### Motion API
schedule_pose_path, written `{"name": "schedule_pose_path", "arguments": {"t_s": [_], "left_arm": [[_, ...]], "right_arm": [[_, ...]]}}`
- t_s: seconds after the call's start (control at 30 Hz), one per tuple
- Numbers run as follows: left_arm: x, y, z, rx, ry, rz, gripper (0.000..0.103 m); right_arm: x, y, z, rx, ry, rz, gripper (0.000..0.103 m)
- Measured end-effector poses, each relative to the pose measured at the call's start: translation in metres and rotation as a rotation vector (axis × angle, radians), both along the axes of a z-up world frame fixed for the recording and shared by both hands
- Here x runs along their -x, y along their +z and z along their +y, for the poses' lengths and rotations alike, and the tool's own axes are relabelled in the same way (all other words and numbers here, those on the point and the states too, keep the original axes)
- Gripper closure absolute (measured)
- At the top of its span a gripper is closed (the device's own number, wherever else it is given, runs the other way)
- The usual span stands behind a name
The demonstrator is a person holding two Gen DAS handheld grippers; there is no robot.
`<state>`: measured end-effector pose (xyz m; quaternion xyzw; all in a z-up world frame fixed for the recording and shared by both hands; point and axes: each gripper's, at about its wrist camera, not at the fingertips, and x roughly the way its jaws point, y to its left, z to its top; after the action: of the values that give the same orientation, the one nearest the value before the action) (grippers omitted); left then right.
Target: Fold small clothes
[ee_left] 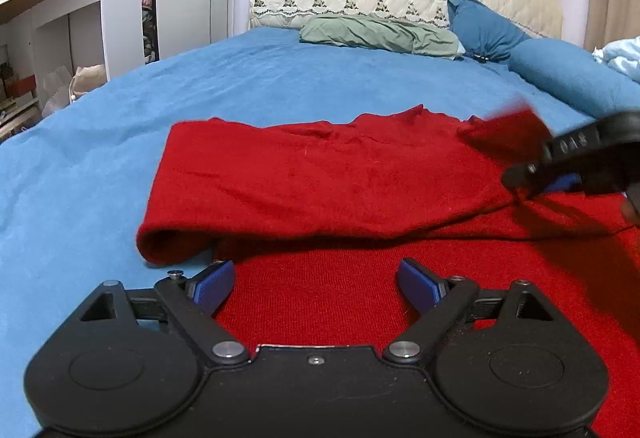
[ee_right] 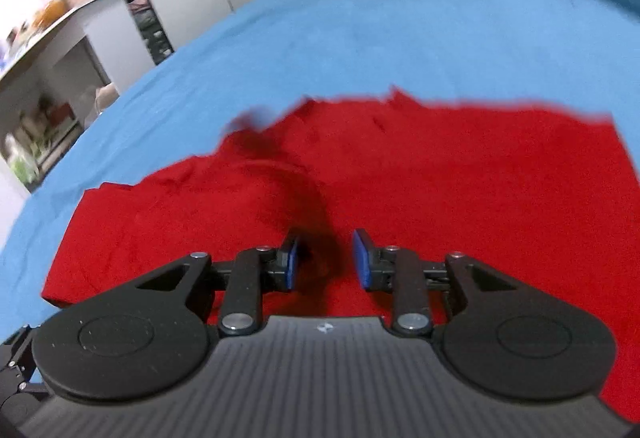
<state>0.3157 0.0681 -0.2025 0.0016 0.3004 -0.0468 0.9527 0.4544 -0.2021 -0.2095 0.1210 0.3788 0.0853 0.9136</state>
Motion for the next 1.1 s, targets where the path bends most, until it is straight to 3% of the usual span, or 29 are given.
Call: {"name": "schedule_pose_path", "arguments": {"t_s": [0.07,0.17,0.4,0.5,0.53,0.57,0.63,0.77,0.97,1.1], "left_arm": [[0.001,0.004,0.000,-0.022,0.032,-0.011,0.011],[0.000,0.009,0.005,-0.049,0.117,-0.024,0.011],[-0.016,0.013,0.023,-0.069,0.221,0.023,0.011],[-0.021,0.014,0.030,-0.077,0.237,0.034,0.012],[-0.022,0.014,0.033,-0.069,0.237,0.043,0.012],[-0.023,0.013,0.035,-0.063,0.235,0.054,0.012],[-0.023,0.013,0.038,-0.062,0.234,0.064,0.015],[-0.026,0.014,0.041,-0.052,0.235,0.057,0.020],[-0.036,0.027,0.040,-0.024,0.205,0.025,0.023],[-0.045,0.026,0.034,-0.021,0.144,0.054,0.029]], "right_arm": [[0.001,0.001,-0.004,-0.001,0.023,-0.018,0.056],[0.000,0.007,-0.008,0.027,0.043,-0.058,0.038],[-0.024,0.007,-0.023,-0.006,-0.013,0.009,0.037],[-0.031,0.005,-0.026,-0.004,-0.027,0.024,0.043],[-0.032,0.005,-0.025,0.018,-0.030,0.026,0.061],[-0.032,0.006,-0.024,0.048,-0.031,0.027,0.071],[-0.032,0.012,-0.028,0.039,-0.024,0.016,0.081],[-0.030,0.040,-0.036,0.009,-0.017,-0.065,0.082],[-0.020,0.098,-0.067,0.044,-0.053,-0.209,0.082],[-0.006,0.104,-0.102,0.096,-0.122,-0.233,0.082]]}}
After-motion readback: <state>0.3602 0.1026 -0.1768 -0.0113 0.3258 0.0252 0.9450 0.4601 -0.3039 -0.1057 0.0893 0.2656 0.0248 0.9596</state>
